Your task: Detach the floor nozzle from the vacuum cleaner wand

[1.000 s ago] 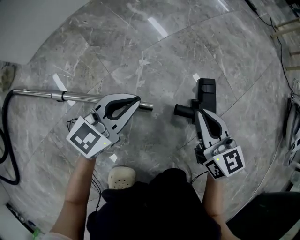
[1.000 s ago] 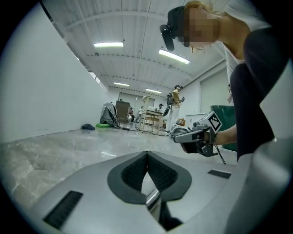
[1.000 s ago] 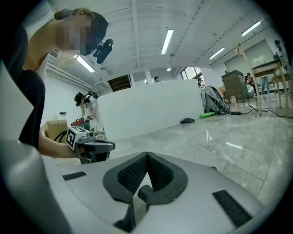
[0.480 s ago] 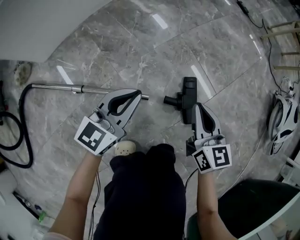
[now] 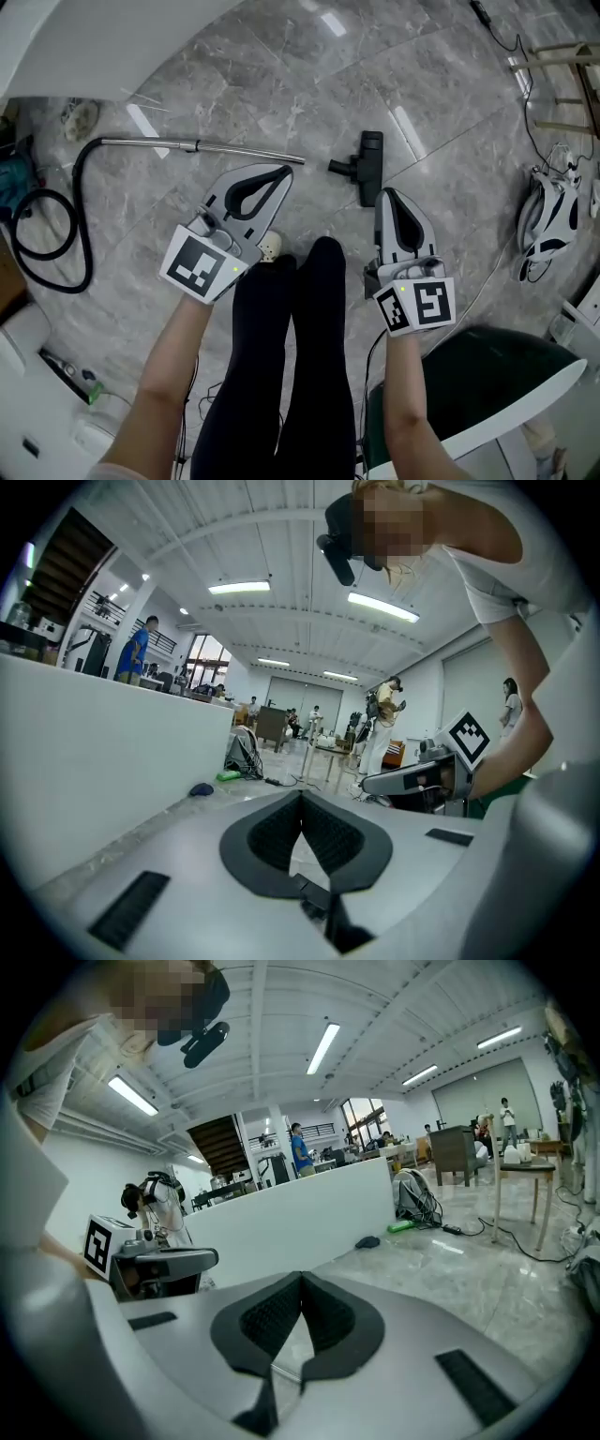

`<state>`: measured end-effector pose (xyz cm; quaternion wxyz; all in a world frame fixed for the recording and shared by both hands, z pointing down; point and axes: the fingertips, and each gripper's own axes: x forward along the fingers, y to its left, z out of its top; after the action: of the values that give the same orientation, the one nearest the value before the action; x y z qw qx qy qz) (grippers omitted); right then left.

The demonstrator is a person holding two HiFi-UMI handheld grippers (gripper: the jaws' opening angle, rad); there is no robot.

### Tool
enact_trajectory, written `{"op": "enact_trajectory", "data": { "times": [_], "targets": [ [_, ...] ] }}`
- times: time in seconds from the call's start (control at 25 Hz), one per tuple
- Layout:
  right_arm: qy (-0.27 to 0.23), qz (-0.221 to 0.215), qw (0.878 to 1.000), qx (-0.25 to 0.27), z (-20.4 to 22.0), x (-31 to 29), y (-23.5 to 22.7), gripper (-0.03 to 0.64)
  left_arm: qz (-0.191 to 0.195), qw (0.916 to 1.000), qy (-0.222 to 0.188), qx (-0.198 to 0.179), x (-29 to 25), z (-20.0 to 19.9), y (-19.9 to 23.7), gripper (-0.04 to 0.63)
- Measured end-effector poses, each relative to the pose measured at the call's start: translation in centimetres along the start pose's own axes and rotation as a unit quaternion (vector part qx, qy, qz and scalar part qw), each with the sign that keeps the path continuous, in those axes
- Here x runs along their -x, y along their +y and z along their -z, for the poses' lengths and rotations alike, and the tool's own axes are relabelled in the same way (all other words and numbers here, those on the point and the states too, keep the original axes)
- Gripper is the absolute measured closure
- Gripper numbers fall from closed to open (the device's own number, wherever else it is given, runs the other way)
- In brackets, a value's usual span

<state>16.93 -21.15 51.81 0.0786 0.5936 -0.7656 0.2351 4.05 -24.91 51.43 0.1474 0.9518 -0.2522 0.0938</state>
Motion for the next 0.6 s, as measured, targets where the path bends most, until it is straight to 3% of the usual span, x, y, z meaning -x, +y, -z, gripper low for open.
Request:
{"op": "enact_trajectory", "data": {
  "times": [0.28,0.6],
  "targets": [
    [0.0,-0.013,0.998,-0.058,-4.2,4.8,3.0,0.601,-0.013,0.9998,0.009,0.013,3.6,-5.3,-3.0,0.584],
    [-0.01,-0.018,0.998,-0.061,-7.6,7.4,5.1,0.6,-0.026,0.9994,0.01,0.023,4.8,-7.8,-5.8,0.584]
  ]
}}
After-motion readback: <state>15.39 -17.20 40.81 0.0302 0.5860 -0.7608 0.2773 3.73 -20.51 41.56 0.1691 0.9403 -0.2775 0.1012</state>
